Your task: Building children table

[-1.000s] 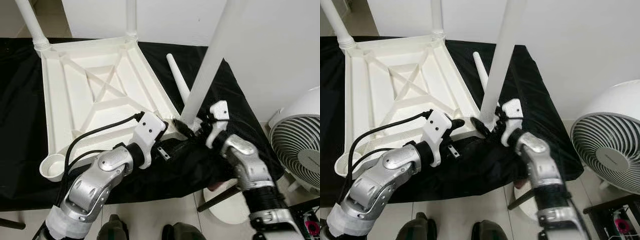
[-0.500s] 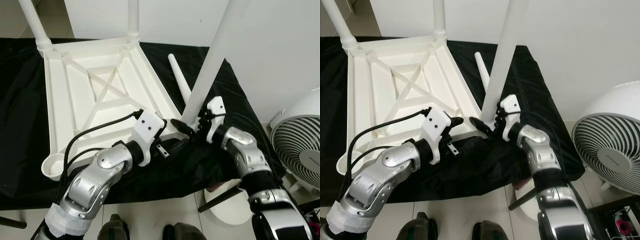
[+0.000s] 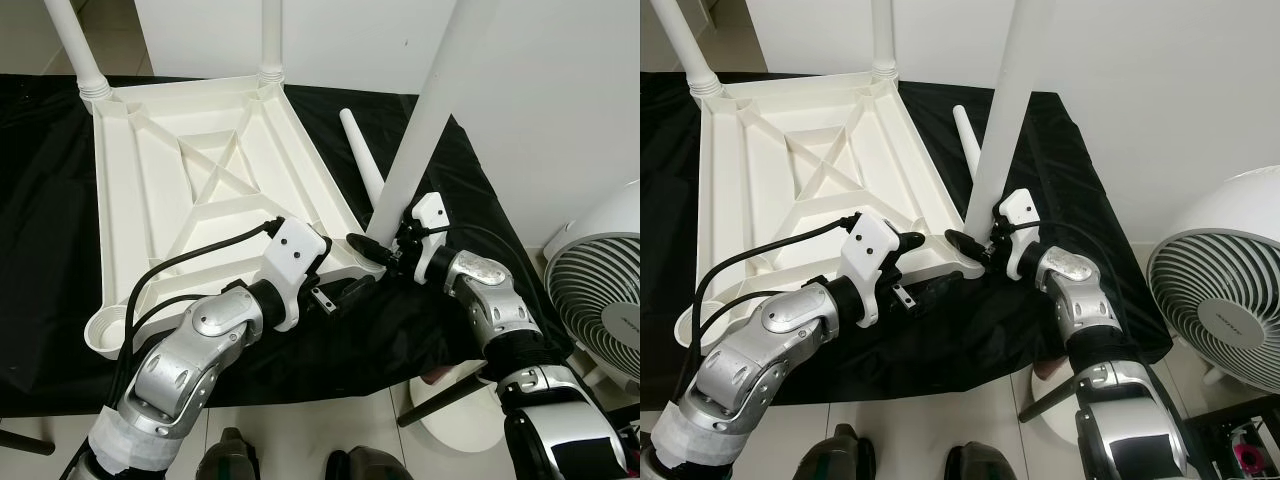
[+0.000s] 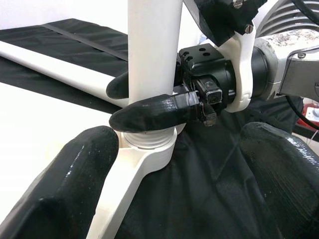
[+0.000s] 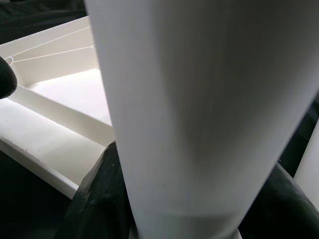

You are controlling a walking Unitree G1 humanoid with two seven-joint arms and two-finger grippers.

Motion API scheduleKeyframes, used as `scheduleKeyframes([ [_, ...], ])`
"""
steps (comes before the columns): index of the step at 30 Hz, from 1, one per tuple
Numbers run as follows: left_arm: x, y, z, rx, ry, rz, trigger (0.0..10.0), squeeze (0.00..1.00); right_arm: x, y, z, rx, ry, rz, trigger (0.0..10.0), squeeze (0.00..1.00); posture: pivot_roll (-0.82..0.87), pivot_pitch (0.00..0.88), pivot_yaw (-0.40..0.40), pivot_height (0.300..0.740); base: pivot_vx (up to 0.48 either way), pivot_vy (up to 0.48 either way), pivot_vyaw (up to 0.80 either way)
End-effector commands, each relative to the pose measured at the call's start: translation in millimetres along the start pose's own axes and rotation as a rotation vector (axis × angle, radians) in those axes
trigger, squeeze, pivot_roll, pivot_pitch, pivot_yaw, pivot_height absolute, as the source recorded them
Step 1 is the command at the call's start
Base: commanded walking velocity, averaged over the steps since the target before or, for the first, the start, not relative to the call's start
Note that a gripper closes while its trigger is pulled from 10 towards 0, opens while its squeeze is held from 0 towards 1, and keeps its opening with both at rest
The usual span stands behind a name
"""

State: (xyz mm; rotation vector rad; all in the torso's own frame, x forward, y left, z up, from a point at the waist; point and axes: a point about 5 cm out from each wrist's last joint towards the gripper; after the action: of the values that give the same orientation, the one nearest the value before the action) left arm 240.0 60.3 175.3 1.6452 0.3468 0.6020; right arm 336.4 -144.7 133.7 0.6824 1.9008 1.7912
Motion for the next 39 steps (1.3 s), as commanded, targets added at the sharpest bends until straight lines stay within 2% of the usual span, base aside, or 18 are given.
scheduleKeyframes([
  [1, -1.4, -1.2, 1.0, 0.006, -0.011, -0.001, 10.0, 0.0, -2.1, -8.6, -2.3, 0.033, -0.059, 0.027, 10.0, 0.0, 0.0, 0.04, -0.044, 0.74, 0.0, 0.0, 0.0],
  [4, -1.8, -1.4, 0.7, 0.006, -0.011, -0.002, 10.0, 0.0, -2.9, -8.1, -1.2, 0.026, -0.106, 0.039, 10.0, 0.0, 0.0, 0.043, -0.045, 0.74, 0.0, 0.0, 0.0],
  [6, -2.9, -1.9, 0.1, 0.008, -0.013, -0.004, 10.0, 0.0, -1.3, -6.8, 1.6, 0.003, -0.196, 0.058, 10.0, 0.0, 0.0, 0.045, -0.044, 0.74, 0.0, 0.0, 0.0],
  [8, -3.5, -2.0, -0.1, 0.008, -0.014, -0.006, 10.0, 0.0, 0.7, -6.4, 3.1, -0.009, -0.236, 0.072, 10.0, 0.0, 0.0, 0.046, -0.043, 0.74, 0.0, 0.0, 0.0],
  [10, -3.5, -2.0, -0.1, 0.008, -0.014, -0.006, 10.0, 0.0, 0.7, -6.4, 3.1, -0.009, -0.236, 0.072, 10.0, 0.0, 0.0, 0.046, -0.043, 0.74, 0.0, 0.0, 0.0],
  [11, -4.3, -2.1, -0.2, 0.008, -0.016, -0.008, 10.0, 0.0, 4.7, -6.3, 5.5, -0.025, -0.299, 0.093, 10.0, 0.0, 0.0, 0.048, -0.043, 0.74, 0.0, 0.0, 0.0],
  [14, -5.0, -2.4, -0.5, 0.01, -0.018, -0.01, 10.0, 0.0, 8.1, -7.3, 7.2, -0.031, -0.353, 0.119, 10.0, 0.0, 0.0, 0.047, -0.044, 0.74, 0.0, 0.0, 0.0],
  [15, -5.4, -2.6, -0.9, 0.011, -0.02, -0.01, 10.0, 0.0, 13.4, -7.2, 8.8, -0.048, -0.425, 0.136, 10.0, 0.0, 0.01, 0.046, -0.047, 0.74, 0.0, 0.0, 0.0],
  [20, -6.2, -2.9, -1.6, 0.012, -0.022, -0.011, 10.0, 0.0, 20.0, -6.5, 9.5, -0.079, -0.531, 0.165, 10.0, 0.0, 0.0, 0.045, -0.046, 0.74, 0.0, 0.0, 0.0],
  [21, -7.3, -3.5, -1.2, 0.013, -0.027, -0.012, 10.0, 0.0, 22.3, -3.8, 12.4, -0.121, -0.657, 0.204, 10.0, 0.0, 0.0, 0.043, -0.05, 0.74, 0.0, 0.0, 0.0],
  [22, -7.3, -3.5, -1.2, 0.013, -0.027, -0.012, 10.0, 0.0, 22.3, -3.8, 12.4, -0.121, -0.657, 0.204, 10.0, 0.0, 0.0, 0.043, -0.05, 0.74, 0.0, 0.0, 0.0],
  [24, -8.8, -3.3, 0.4, 0.011, -0.033, -0.015, 10.0, 0.0, 29.7, -0.5, 20.8, -0.175, -0.792, 0.289, 10.0, 0.0, 0.0, 0.041, -0.05, 0.74, 0.0, 0.0, 0.0],
  [25, -9.3, -2.4, 1.7, 0.006, -0.034, -0.018, 10.0, 0.0, 39.2, 3.6, 31.1, -0.2, -0.767, 0.321, 10.0, 0.0, 0.0, 0.037, -0.05, 0.74, 0.0, 0.0, 0.0],
  [28, -9.9, -2.3, 1.9, 0.004, -0.035, -0.019, 10.0, 0.0, 45.0, 9.0, 35.6, -0.233, -0.691, 0.312, 10.0, 0.0, 0.0, 0.036, -0.049, 0.74, 0.0, 0.0, 0.0],
  [29, -10.6, -3.2, 1.7, 0.007, -0.038, -0.018, 10.0, 0.0, 46.8, 14.3, 33.0, -0.269, -0.65, 0.329, 10.0, 0.53, 0.0, 0.032, -0.053, 0.74, 0.0, 0.0, 0.0],
  [32, -10.9, -3.8, 1.5, 0.009, -0.039, -0.015, 10.0, 0.0, 46.8, 17.8, 29.5, -0.288, -0.649, 0.332, 10.0, 0.53, 0.0, 0.032, -0.053, 0.74, 0.0, 0.0, 0.0],
  [33, -10.6, -3.7, 1.7, 0.008, -0.038, -0.016, 10.0, 0.0, 47.1, 19.9, 27.8, -0.305, -0.636, 0.334, 10.0, 1.0, 0.0, 0.028, -0.054, 0.74, 0.0, 0.0, 0.0],
  [39, -10.9, -3.9, 2.5, 0.007, -0.036, -0.017, 10.0, 0.0, 50.2, 25.0, 23.0, -0.338, -0.613, 0.308, 10.0, 1.0, -0.01, 0.027, -0.058, 0.74, 0.0, 0.0, 0.0],
])
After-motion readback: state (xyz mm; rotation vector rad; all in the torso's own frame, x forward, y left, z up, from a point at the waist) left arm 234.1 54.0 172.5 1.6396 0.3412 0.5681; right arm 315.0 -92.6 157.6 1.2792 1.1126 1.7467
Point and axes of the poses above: a point about 5 cm out from each wrist's last joint towards the gripper, its own z axis pointing out of the wrist towards the gripper, its own y axis along the axis of the wrist's last joint, x = y × z, and after that the axes turned 8 degrees about z, right-handed
